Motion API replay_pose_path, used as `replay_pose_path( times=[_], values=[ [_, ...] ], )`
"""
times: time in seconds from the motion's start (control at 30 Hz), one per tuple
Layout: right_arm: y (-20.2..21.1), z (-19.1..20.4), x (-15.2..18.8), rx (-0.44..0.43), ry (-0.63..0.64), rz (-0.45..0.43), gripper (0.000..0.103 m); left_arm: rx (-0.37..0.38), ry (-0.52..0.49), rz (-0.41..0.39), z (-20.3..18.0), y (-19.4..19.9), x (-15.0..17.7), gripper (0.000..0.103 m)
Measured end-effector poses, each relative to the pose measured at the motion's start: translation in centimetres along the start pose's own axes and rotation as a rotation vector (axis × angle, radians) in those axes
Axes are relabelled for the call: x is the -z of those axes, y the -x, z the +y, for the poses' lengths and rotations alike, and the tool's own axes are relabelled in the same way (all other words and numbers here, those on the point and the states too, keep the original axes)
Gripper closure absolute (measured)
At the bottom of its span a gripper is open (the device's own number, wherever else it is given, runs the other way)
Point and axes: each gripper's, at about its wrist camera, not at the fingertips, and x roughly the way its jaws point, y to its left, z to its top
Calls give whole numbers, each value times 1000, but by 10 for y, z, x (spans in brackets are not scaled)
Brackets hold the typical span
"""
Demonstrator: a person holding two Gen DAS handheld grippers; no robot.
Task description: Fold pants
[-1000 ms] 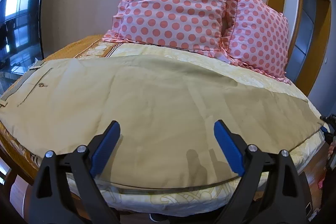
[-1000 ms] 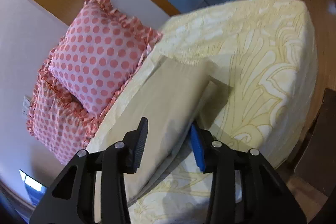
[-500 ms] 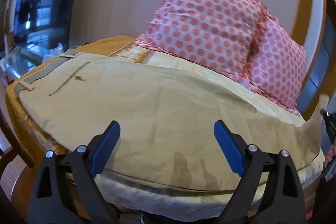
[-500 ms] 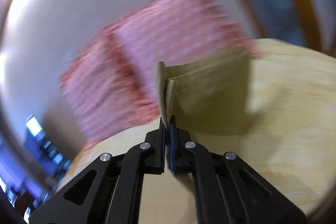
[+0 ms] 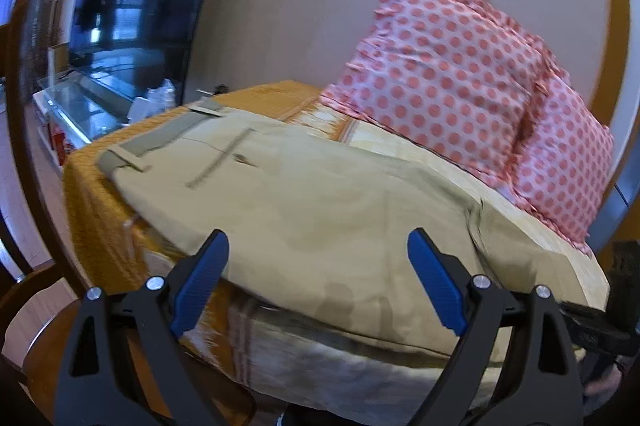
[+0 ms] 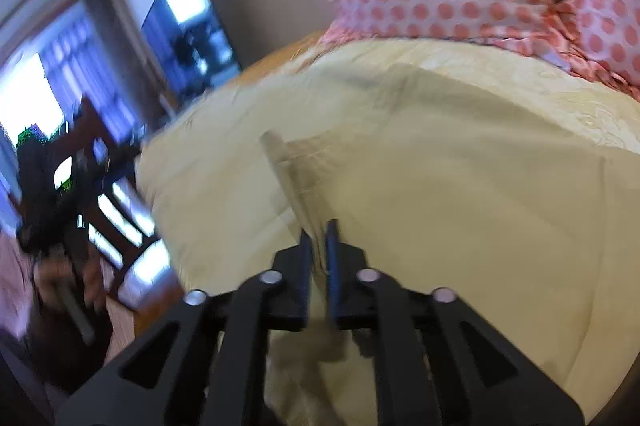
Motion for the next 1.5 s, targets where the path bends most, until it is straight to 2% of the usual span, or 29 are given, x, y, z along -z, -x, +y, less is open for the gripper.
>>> replay_pose_path(
  times=[0.07,0.1,0.17,0.2,0.27,0.3,0.33,0.4,0.43,0.6,0.77,0.87,0.97,1.17,1.23,1.27,1.43,1.5],
  values=[
    [9,2,-2,-26,5,-20,48,-26,22,-9,11,1,-3,12],
    [17,3,-5,-1,7,-58,42,-39,31,-13,16,2,-4,12],
    [28,-6,-13,49,-9,-122,42,-78,53,-21,26,5,-6,12],
    [28,-8,-14,76,-24,-124,42,-95,62,-22,31,6,-6,12],
    [19,-14,-16,153,-41,-81,43,-128,85,-17,42,8,-8,12],
    [9,-14,-16,194,-33,-38,42,-142,101,-13,48,8,-8,12],
    [-5,-13,-12,249,-1,45,41,-149,117,-8,54,9,-8,12],
    [-14,9,-5,320,131,51,42,-152,139,0,63,10,-8,12],
    [-17,15,-6,333,147,48,42,-153,151,8,68,10,-8,13],
    [-6,-3,-4,255,54,29,36,-98,213,32,81,0,-13,15],
    [-13,4,-5,250,73,26,28,-64,259,46,93,-15,-27,17],
    [-17,10,-5,246,75,22,27,-63,325,82,106,-27,-30,17],
    [-18,10,-5,238,71,17,26,-44,341,75,106,-28,-31,17],
    [-21,11,-5,231,76,6,20,191,464,96,98,-45,-26,17],
    [-21,11,-6,227,75,6,19,208,518,80,102,-47,-26,22],
    [-21,11,-6,224,73,4,19,206,553,72,108,-48,-27,28],
    [-19,13,-3,201,73,-5,19,111,628,63,133,-54,-33,56],
    [-17,14,-2,186,71,-10,19,85,624,75,135,-59,-34,90]
  ],
)
